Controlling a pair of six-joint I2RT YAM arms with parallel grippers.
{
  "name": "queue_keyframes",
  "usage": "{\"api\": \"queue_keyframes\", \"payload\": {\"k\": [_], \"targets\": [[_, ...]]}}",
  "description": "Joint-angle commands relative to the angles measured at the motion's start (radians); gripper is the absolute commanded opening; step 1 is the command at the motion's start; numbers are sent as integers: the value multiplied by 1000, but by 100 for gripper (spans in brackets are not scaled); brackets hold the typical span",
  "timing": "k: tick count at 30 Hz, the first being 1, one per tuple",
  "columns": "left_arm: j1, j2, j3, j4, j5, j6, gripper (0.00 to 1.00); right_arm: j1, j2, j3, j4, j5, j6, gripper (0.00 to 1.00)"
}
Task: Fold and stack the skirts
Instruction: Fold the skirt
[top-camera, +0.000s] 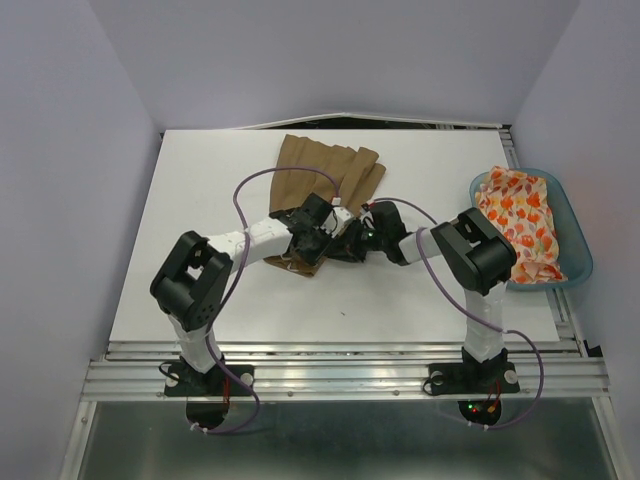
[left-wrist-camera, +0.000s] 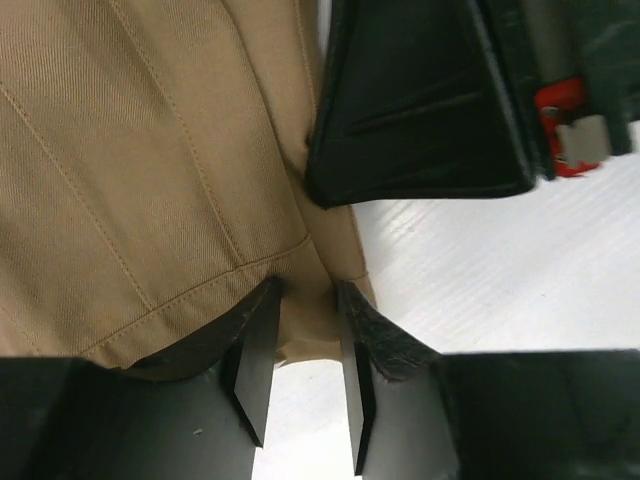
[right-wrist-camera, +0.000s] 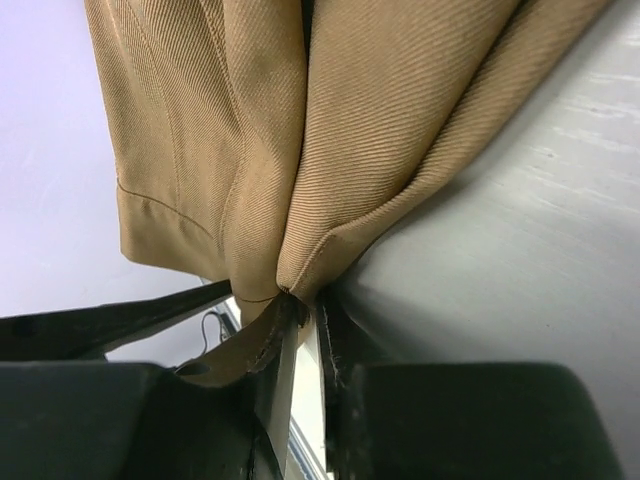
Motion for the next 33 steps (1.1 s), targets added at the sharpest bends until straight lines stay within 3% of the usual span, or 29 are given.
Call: {"api": "queue_keyframes", "payload": {"k": [1, 7, 11, 16, 33], "targets": [[-3, 9, 17, 15, -51, -17, 37, 1, 26, -28, 42, 27, -24, 18], [-5, 7, 23, 21, -79, -19, 29, 1, 39, -34, 53, 33, -35, 14], [-5, -13, 23, 12, -40, -11, 0, 1, 45, -28, 55, 32, -38, 7], [-8, -86, 21, -8, 12, 9, 0, 1, 54, -17, 55, 28, -32, 1], [-32, -146, -19, -108, 136, 59, 0, 1, 39, -28, 53, 58, -41, 1]]}}
